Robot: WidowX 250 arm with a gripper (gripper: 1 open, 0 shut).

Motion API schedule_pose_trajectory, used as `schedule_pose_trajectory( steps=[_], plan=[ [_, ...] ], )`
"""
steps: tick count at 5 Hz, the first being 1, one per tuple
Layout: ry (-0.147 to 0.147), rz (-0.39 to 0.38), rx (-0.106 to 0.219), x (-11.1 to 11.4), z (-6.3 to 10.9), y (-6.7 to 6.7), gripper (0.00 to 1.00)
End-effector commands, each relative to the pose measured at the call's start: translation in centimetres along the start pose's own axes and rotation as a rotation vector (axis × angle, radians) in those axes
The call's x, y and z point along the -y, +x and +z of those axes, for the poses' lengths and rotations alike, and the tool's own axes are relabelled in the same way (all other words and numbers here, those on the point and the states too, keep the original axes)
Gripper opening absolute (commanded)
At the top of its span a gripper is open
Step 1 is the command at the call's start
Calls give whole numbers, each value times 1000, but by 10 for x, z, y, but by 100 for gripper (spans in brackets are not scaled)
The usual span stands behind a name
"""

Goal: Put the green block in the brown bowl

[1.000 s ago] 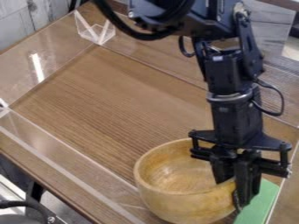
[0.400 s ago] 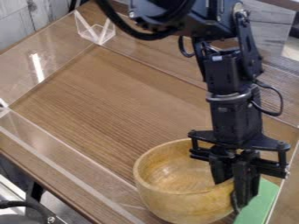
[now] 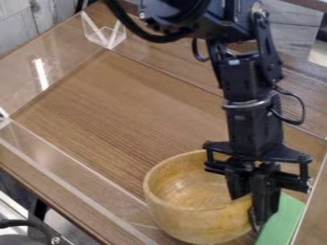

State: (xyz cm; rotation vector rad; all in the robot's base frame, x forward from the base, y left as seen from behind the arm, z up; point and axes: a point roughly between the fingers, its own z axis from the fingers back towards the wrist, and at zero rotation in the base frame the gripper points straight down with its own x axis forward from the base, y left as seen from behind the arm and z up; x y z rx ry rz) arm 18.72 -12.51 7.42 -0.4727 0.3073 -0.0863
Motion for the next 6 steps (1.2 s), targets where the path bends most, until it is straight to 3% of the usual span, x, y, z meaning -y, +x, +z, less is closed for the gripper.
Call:
schedule_pose_trajectory(
  steps=[1,6],
  plan=[
    [6,5,-18,-10,-2,0,0],
    [-2,16,-80,-17,-3,-8,0]
  ],
)
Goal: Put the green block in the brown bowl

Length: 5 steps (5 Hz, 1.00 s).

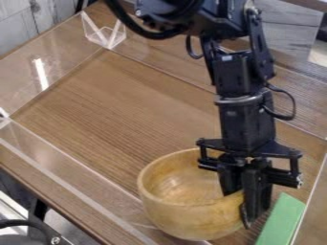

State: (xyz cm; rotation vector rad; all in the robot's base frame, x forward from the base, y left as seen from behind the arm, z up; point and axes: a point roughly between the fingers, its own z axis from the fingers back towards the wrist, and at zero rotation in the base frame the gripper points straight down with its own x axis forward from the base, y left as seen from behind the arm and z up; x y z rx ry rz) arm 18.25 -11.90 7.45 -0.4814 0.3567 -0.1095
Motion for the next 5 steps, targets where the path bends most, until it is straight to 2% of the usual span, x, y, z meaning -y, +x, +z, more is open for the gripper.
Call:
schedule_pose_trajectory(
  steps=[1,5],
  plan=[
    [3,30,-40,-13,-5,-5,0],
    [-12,31,-87,-15,-7,-11,0]
  ],
)
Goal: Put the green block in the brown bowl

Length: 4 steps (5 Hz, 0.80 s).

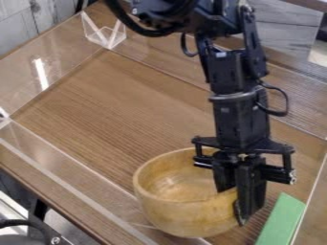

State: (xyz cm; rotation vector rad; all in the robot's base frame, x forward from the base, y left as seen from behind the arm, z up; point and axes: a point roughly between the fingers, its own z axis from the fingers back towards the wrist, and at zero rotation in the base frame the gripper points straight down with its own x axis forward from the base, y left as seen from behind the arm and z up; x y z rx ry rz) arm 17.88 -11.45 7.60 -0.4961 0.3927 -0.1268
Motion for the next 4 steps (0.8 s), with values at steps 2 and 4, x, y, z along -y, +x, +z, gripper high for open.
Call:
schedule_pose_trajectory(
  steps=[2,4],
  plan=[
    [-6,43,-74,-11,-9,-10,0],
    [-13,41,-98,-11,-10,-13,0]
  ],
)
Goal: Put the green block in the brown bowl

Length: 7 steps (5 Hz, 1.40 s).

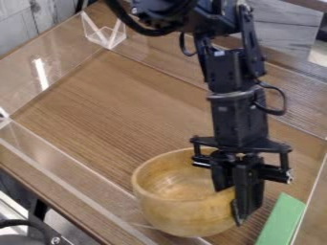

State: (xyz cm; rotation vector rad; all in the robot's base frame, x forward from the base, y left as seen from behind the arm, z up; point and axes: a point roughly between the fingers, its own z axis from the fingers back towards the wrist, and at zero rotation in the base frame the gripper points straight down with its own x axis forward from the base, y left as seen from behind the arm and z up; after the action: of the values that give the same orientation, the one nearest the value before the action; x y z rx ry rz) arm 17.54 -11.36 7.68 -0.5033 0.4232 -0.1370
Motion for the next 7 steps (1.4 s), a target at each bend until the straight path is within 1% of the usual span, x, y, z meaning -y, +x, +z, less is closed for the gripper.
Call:
schedule_pose_trajectory(
  steps=[1,2,7],
  plan=[
    [-9,44,-79,-10,-10,-11,0],
    [-13,44,-93,-10,-10,-11,0],
    [7,-16,-145,19,-29,4,0]
  ],
)
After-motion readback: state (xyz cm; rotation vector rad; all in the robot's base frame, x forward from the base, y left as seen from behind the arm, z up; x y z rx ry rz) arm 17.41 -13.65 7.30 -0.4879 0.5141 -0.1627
